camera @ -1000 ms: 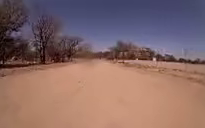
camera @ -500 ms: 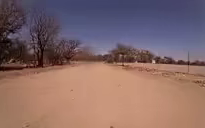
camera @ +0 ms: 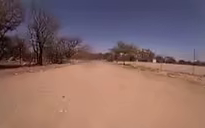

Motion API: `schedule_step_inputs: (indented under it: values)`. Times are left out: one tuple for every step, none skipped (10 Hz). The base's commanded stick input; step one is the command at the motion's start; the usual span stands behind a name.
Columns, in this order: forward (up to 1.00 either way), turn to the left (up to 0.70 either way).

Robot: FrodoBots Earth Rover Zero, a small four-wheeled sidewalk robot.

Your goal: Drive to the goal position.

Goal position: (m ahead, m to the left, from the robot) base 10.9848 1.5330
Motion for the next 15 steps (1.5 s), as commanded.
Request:
schedule_step_inputs:
  values:
    - [1.0,0.0]
    - [1.0,0.0]
    - [1.0,0.0]
    - [1.0,0.0]
    - [1.0,0.0]
    - [1.0,0.0]
    - [1.0,0.0]
    - [1.0,0.0]
    - [1.0,0.0]
    - [1.0,0.0]
    - [1.0,0.0]
    - [1.0,0.0]
    - [1.0,0.0]
    - [1.0,0.0]
    - [1.0,0.0]
